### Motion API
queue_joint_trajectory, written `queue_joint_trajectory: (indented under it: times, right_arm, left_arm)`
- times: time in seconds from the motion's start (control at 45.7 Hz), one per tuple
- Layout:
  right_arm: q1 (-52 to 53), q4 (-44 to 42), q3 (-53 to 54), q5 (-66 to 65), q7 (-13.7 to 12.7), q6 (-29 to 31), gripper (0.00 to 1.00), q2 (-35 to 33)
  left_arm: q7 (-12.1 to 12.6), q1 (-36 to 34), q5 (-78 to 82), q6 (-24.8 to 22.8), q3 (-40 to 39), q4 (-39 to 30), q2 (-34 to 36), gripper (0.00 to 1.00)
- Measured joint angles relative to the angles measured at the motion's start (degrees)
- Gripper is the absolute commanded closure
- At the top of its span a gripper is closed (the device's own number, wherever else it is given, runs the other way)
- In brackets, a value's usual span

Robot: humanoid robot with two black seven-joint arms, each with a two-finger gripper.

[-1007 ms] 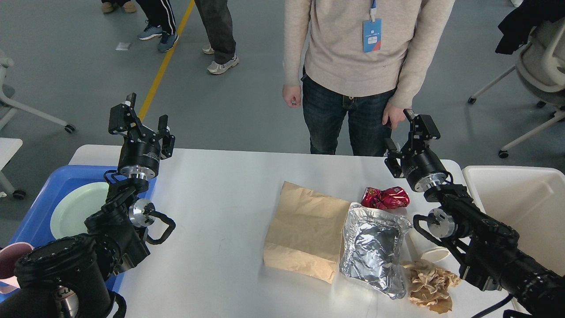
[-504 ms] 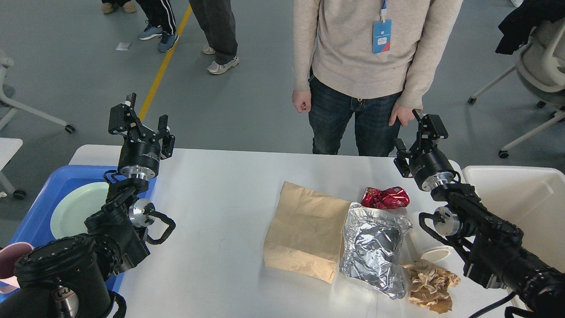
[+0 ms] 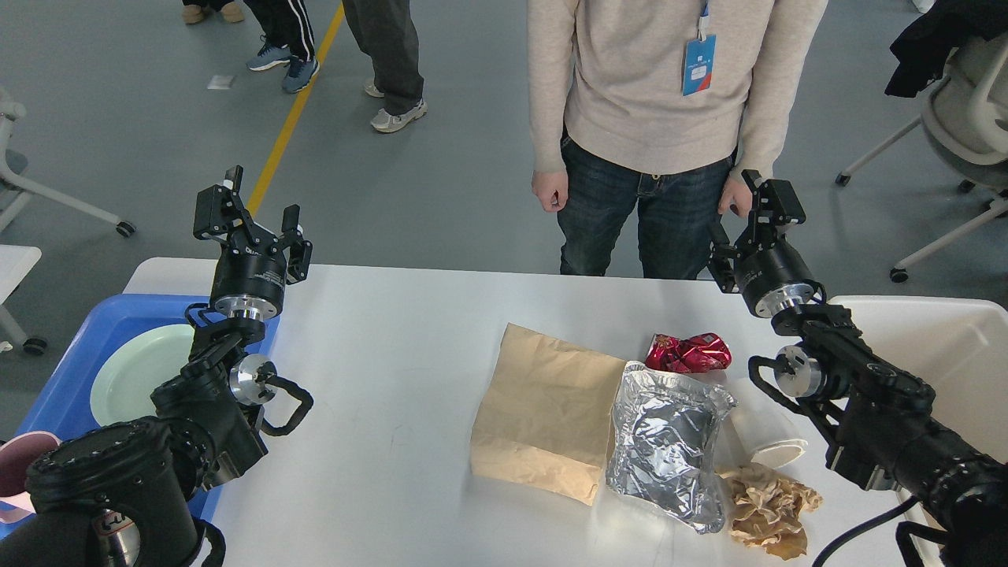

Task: Tidy desktop
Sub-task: 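Raise the right gripper and swing it over the red packet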

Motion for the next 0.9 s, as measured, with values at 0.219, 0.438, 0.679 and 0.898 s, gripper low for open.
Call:
queue_joint_trajectory:
  times: [0.219, 0.438, 0.679, 0.898]
  right_arm:
    - [0.15, 0.3, 0.07, 0.0, 0.07, 0.3, 0.0, -2.57]
    - [0.4, 0.05, -1.04, -0.16, -0.12, -0.22, 0.0, -3.16]
    - [9.93, -0.75, -27.9, -2.19, -1.06, -0.2, 0.0, -9.66]
    - [25.03, -0.98, -71.45, 1.3, -4.91, -1.2, 0.0, -9.86]
  left_arm:
    - [0.0, 0.0, 0.0, 0.0, 0.0, 0.0, 0.0, 0.03]
    - [0.0, 0.0, 0.0, 0.01, 0.0, 0.0, 0.0, 0.03]
    - [0.0, 0.0, 0.01, 0.05, 0.0, 0.0, 0.0, 0.03]
    - [0.0, 0.0, 0.03, 0.05, 0.0, 0.0, 0.0, 0.03]
